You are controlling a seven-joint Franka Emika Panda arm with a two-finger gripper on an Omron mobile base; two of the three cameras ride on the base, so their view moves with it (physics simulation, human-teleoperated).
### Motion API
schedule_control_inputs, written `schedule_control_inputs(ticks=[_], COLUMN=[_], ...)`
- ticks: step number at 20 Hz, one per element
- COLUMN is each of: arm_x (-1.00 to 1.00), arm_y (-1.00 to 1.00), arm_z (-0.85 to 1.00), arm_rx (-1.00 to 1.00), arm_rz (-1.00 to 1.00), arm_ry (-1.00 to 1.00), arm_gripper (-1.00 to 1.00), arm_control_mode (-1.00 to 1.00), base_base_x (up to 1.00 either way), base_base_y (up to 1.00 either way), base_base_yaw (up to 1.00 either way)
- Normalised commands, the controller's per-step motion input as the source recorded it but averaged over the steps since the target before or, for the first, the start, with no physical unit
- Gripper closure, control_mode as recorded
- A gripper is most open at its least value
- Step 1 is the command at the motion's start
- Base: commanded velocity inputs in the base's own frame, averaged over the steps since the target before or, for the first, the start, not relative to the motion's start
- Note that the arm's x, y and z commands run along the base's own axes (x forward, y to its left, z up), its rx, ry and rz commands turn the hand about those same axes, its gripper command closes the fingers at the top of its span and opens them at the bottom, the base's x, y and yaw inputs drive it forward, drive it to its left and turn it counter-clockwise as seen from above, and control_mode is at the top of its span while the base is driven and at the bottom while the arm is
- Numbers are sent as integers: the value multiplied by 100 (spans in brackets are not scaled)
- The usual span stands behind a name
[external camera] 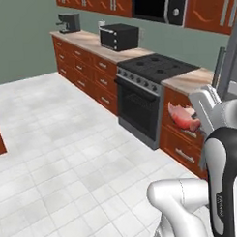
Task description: Gather the squash and potato from the fridge and place them on a tray on the dining counter. Then gather the chicken drumstick and steak from the fridge and place them on the other tray.
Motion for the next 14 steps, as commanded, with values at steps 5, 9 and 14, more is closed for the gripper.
schedule_control_inputs(ticks=[5,9,14], arm_x=[0,0,0], arm_y=[0,0,0], arm_z=[0,0,0], arm_rx=[0,0,0], arm_rz=[0,0,0], arm_ry=[0,0,0], arm_gripper=[100,100,100], arm_control_mode=[100,100,100], base_base_x=[-4,-2,0], base_base_y=[0,0,0], base_base_yaw=[46,45,44])
